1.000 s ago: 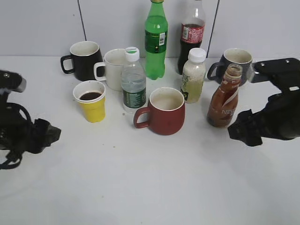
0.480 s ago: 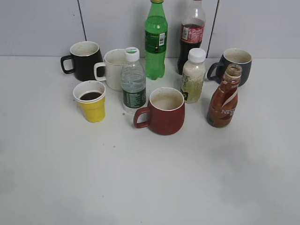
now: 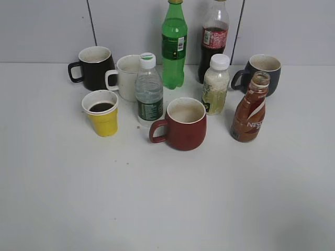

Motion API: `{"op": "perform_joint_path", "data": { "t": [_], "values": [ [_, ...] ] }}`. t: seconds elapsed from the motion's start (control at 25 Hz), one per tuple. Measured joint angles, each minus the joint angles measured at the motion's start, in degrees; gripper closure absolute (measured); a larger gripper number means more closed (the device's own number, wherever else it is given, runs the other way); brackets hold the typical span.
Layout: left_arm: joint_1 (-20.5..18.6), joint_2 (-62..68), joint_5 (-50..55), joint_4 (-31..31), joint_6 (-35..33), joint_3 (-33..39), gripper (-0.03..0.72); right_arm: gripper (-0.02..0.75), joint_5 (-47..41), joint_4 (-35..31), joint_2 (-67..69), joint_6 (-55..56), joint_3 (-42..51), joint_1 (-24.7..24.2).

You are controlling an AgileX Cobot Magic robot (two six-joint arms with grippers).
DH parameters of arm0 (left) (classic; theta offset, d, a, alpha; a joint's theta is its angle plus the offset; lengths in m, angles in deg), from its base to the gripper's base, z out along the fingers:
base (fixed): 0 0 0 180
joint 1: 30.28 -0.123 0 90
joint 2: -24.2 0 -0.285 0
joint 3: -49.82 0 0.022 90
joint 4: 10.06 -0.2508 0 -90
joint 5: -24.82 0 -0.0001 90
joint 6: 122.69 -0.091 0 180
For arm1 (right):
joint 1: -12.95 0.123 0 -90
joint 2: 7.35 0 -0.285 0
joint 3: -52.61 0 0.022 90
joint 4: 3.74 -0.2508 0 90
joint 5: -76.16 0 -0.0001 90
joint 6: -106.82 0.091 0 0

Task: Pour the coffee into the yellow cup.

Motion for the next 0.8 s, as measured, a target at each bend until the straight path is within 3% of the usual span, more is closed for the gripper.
{"op": "perform_joint_path", "data": {
  "t": [0.28, 0.8],
  "values": [
    [0.0, -4.6, -1.5, 0.0, -1.6, 2.9, 0.373, 0.143, 0.3, 0.0, -6.9, -2.0, 1.6, 0.0],
    [0.0, -4.6, -1.9, 0.0, -1.6, 2.9, 0.377, 0.144, 0.4, 0.0, -6.9, -2.1, 1.6, 0.0]
  ]
}}
